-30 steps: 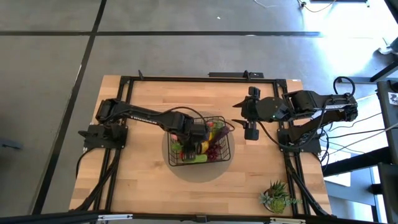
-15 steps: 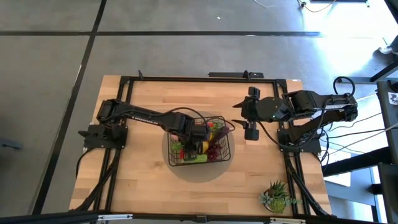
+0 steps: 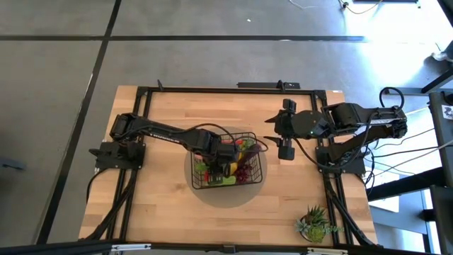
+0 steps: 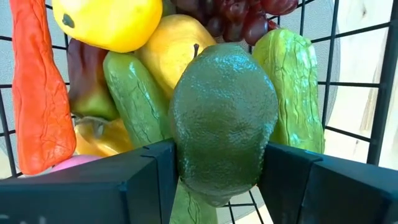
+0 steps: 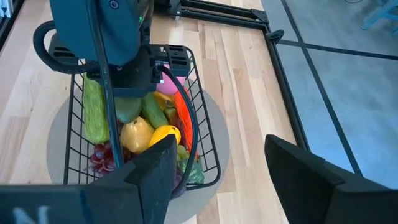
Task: Build produce basket
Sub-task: Put the green lime into the black wire basket
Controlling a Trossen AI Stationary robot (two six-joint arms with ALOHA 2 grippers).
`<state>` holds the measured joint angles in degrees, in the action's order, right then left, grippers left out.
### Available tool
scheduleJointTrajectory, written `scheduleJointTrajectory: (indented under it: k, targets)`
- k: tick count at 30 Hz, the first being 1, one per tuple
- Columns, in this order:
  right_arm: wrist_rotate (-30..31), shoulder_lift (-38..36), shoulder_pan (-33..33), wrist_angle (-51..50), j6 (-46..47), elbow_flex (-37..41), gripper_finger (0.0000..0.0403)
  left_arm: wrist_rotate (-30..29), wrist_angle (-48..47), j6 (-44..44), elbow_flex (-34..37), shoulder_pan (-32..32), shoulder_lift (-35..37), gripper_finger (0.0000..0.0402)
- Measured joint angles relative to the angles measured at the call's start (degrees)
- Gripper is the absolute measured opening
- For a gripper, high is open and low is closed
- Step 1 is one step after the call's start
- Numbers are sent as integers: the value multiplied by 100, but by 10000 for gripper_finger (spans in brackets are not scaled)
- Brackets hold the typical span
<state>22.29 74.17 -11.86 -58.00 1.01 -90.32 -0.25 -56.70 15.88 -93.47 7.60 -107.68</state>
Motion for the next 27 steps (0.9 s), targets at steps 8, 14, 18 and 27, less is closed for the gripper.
scheduleJointTrajectory:
  k: [8,14,18,27]
  targets:
    - [4,0,0,11,6,0,236,-2,23,2,0,-2,0,157]
    - [4,0,0,29,10,0,236,-2,23,35,0,-2,0,157]
    - [4,0,0,29,5,0,236,-2,25,41,0,-1,0,157]
    - [4,0,-1,33,5,1,236,166,55,-4,0,46,2,158]
